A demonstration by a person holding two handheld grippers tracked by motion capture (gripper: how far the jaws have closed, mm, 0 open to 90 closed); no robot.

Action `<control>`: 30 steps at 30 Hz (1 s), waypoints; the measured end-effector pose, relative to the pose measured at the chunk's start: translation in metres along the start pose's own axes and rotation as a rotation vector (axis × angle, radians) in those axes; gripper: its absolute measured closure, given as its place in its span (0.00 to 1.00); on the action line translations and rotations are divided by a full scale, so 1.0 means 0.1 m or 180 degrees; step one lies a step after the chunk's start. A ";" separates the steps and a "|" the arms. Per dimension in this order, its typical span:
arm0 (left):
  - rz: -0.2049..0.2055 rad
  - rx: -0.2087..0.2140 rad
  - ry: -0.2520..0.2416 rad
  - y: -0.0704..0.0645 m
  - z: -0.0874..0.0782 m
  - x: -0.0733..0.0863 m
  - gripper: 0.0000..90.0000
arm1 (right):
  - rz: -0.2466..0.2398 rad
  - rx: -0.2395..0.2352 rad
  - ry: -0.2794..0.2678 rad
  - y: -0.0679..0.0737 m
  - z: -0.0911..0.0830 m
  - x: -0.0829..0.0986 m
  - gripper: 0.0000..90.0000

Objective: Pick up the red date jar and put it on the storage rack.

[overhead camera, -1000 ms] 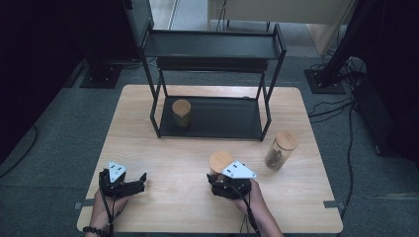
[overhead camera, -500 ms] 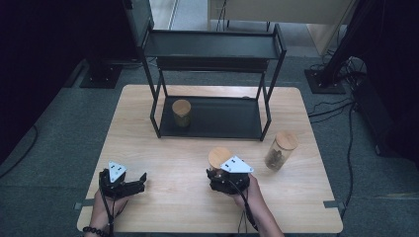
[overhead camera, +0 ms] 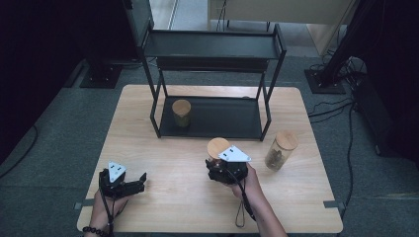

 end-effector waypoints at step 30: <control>-0.0020 0.0014 -0.0010 0.00 0.00 0.00 0.00 | 0.0069 0.0131 0.0007 -0.15 0.32 -0.49 0.29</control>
Point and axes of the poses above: each handheld gripper's, and its own axes: z roughly forward along the jaws, x roughly out of its underside, y roughly to its left, the point moved 10 cm from there along z, roughly forward along the jaws, and after that the axes turned 13 degrees about z, right-handed, at the moved point
